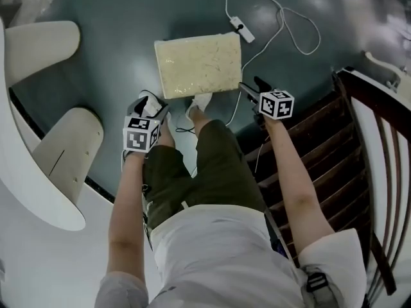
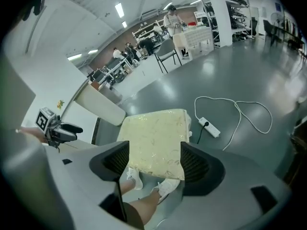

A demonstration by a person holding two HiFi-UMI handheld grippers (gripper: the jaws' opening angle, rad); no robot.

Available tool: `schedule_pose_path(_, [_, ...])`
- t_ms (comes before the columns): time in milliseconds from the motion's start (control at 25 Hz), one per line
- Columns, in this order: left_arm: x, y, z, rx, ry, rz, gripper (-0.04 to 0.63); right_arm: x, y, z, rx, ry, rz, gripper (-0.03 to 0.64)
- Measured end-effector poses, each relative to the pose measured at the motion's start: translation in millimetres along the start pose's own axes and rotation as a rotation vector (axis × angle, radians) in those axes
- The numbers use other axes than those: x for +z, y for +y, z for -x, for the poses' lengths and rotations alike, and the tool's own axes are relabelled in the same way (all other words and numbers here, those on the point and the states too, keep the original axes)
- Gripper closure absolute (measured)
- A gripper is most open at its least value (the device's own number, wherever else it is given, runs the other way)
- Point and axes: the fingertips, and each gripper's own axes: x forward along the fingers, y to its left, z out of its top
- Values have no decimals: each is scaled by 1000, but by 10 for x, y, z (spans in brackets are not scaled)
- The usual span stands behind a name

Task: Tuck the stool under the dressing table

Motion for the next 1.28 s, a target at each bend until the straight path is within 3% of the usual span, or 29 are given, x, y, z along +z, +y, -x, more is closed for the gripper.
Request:
schedule_pose_path(280, [-341,289,-540,3,74,75,255,-88,-343,-589,-14,11,-44,227])
schedule_pose_path(560, [-686,384,-1195,-26,141,33,226,-97,-473,-1003,34,31,-59,182])
schedule_pose_path(960, [-984,371,-1708,-69,269,-49,215,-146,-573,-1284,93,67,-38,160])
schedule_pose_path(1280, [-1077,368,-1872,-108,267,-52,215,-198,-600,-1342,33,40,-4,188])
